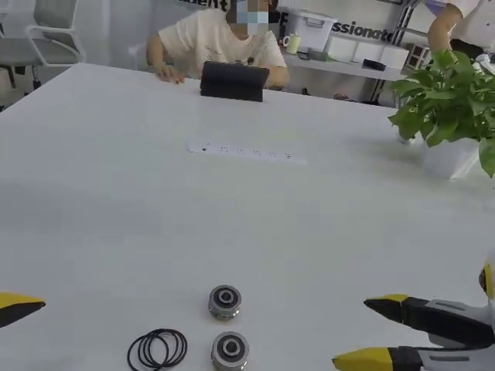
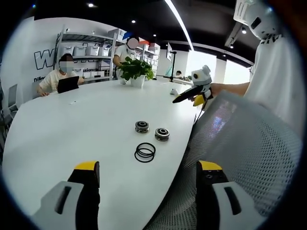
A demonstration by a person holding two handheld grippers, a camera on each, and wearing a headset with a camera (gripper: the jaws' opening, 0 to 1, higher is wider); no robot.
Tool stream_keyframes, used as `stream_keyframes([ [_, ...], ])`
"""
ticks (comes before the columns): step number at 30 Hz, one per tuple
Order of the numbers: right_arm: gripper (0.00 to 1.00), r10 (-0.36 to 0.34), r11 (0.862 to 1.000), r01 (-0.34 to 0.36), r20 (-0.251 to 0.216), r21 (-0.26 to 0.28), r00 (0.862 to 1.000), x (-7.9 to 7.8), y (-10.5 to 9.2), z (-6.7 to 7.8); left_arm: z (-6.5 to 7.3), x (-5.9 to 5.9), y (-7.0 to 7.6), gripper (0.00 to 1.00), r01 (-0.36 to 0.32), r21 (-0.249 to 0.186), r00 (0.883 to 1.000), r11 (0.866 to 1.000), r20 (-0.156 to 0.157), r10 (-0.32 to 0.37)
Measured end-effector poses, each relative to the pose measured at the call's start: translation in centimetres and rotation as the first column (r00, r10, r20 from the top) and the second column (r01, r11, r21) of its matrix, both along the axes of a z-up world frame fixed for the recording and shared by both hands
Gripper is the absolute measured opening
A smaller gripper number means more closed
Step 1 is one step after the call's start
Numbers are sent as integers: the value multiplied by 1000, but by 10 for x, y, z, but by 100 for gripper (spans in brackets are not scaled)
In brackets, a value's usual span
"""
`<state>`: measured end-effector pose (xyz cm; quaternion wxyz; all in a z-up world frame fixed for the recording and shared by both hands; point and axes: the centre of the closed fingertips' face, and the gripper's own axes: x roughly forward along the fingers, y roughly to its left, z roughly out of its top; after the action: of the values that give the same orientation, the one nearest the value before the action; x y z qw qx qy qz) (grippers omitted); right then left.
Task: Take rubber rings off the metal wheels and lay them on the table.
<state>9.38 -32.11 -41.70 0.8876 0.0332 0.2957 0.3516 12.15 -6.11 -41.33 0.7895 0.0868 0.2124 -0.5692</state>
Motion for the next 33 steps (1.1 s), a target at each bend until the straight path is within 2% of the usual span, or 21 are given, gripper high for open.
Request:
stream_keyframes([
  [5, 80, -14, 999, 13, -24, -29, 1000, -5, -3, -15, -3, 1, 2, 83, -15, 11, 1000, 1000, -21, 15],
  [10, 86, -28, 999, 27, -27, -36, 999, -6, -6, -21, -6, 0, 3, 84, -26, 14, 999, 1000, -41, 26],
  [14, 85, -26, 999, 25, -42, -31, 999, -10, -5, -24, -8, -1, 4, 84, -34, 20, 998, 999, -54, 35],
  [17, 87, -33, 999, 31, -48, -38, 998, -12, -6, -27, -9, 0, 5, 83, -36, 32, 998, 999, -44, 37],
  [20, 89, -34, 999, 32, -51, -34, 998, -14, -5, -27, -10, 0, 5, 84, -41, 28, 998, 999, -55, 42],
  [25, 94, -35, 998, 33, -51, -47, 998, -16, -4, -28, -9, 1, 5, 85, -51, 22, 997, 998, -55, 52],
  [29, 96, -45, 996, 38, -71, -84, 997, -18, -6, -36, -10, 1, 6, 86, -63, 21, 996, 998, -63, 64],
  [33, 99, -61, 996, 56, -68, -74, 996, -17, -8, -34, -10, 2, 6, 88, -68, 19, 996, 998, -62, 69],
])
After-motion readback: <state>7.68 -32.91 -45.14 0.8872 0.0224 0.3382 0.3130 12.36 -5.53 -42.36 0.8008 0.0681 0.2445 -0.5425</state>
